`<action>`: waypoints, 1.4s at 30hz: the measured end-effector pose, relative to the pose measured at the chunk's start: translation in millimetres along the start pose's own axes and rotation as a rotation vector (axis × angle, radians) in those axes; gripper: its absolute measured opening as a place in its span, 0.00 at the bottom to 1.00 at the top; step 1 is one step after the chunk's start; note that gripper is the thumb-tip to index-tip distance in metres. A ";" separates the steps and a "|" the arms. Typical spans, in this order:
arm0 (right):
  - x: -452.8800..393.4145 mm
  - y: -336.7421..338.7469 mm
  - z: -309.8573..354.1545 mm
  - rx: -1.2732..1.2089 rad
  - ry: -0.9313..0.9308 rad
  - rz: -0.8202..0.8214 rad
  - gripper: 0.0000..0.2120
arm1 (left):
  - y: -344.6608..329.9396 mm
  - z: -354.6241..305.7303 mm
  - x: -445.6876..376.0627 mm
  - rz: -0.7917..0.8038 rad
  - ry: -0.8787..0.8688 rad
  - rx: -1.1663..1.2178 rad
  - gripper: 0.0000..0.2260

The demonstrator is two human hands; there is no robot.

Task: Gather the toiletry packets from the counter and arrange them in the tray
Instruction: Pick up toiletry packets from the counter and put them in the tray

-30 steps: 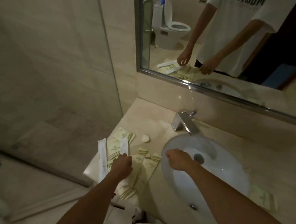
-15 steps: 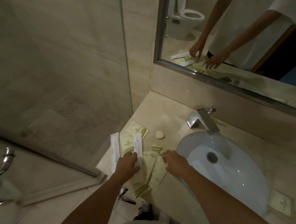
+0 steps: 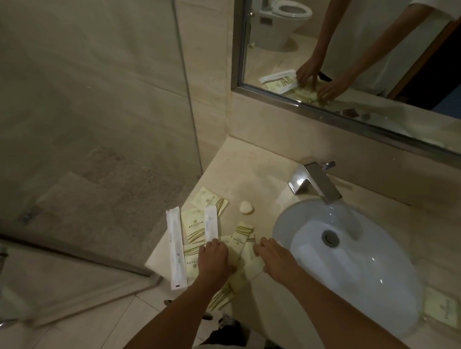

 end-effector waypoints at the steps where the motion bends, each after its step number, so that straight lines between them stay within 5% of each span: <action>1: 1.5 -1.1 -2.8 0.009 -0.009 0.013 0.12 | 0.2 0.5 -0.6 0.005 0.010 0.008 0.24; 12: 20.7 7.3 -43.8 -0.021 -0.112 0.050 0.08 | 15.1 -17.6 -11.6 0.046 0.008 0.172 0.10; 22: 61.2 45.3 -105.0 0.044 -0.147 -0.007 0.10 | 31.1 -48.9 -15.3 0.045 -0.099 0.504 0.19; 42: 260.3 69.1 -303.9 0.076 -0.586 -0.171 0.14 | 42.1 -291.7 -21.8 0.082 -0.467 0.409 0.14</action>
Point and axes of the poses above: each hand's wrist, its own x-axis away from the middle knuckle, its own y-axis out of the back of the hand, z = x × y, the point moved 5 cm from there along -x, towards the middle knuckle
